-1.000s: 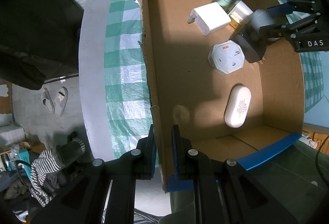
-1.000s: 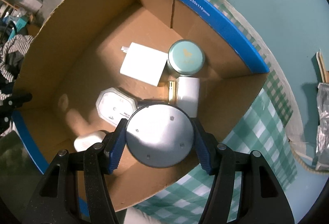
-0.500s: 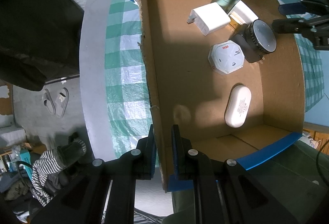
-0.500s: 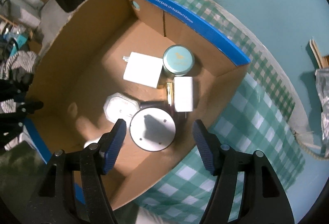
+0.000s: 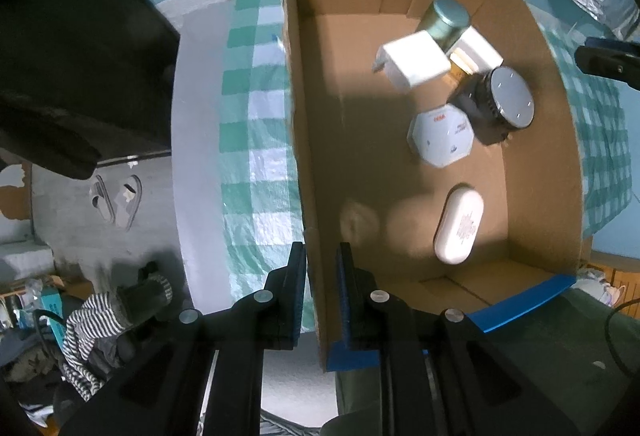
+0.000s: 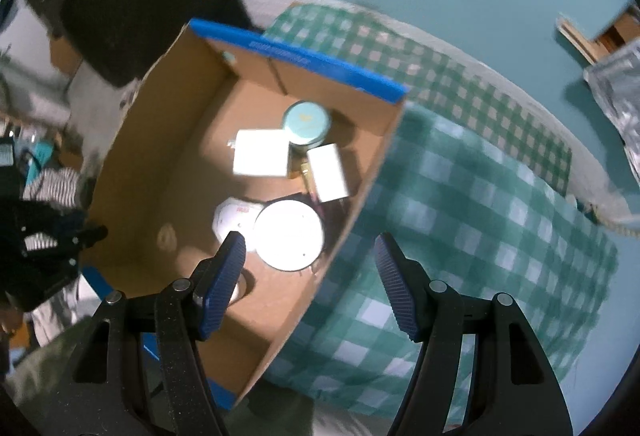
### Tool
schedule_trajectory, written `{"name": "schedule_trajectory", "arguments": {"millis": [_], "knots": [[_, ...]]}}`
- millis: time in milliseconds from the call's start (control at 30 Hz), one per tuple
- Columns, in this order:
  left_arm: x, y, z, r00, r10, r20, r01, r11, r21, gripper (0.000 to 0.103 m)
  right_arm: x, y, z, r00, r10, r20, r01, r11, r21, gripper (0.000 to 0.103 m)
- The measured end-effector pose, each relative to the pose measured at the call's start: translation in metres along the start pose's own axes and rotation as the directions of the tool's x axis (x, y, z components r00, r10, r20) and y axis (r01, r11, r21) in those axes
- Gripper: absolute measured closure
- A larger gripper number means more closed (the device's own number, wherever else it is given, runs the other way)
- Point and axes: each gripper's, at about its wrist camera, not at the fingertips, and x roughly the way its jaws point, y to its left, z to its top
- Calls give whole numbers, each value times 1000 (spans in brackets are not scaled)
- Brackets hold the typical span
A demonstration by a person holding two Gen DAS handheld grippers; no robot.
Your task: Organize rigid objects
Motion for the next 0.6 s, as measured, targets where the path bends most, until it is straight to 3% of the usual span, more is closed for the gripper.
{"name": "schedule_trajectory", "arguments": {"millis": [333, 500, 567, 600], "knots": [[-47, -17, 27, 992, -7, 122, 7, 1000, 4, 73, -40, -30, -7, 995, -59, 81, 48, 990, 131, 36], [-74, -32, 40, 981, -11, 192, 8, 1000, 17, 49, -61, -47, -14, 986, -100, 130, 74, 978, 193, 36], [-84, -36, 44, 974, 5, 226, -8, 1000, 13, 32, -71, -52, -17, 981, -118, 157, 83, 973, 215, 36], [-89, -38, 46, 970, 6, 244, -10, 1000, 14, 31, -77, -56, -19, 977, -128, 172, 86, 970, 229, 36]]}}
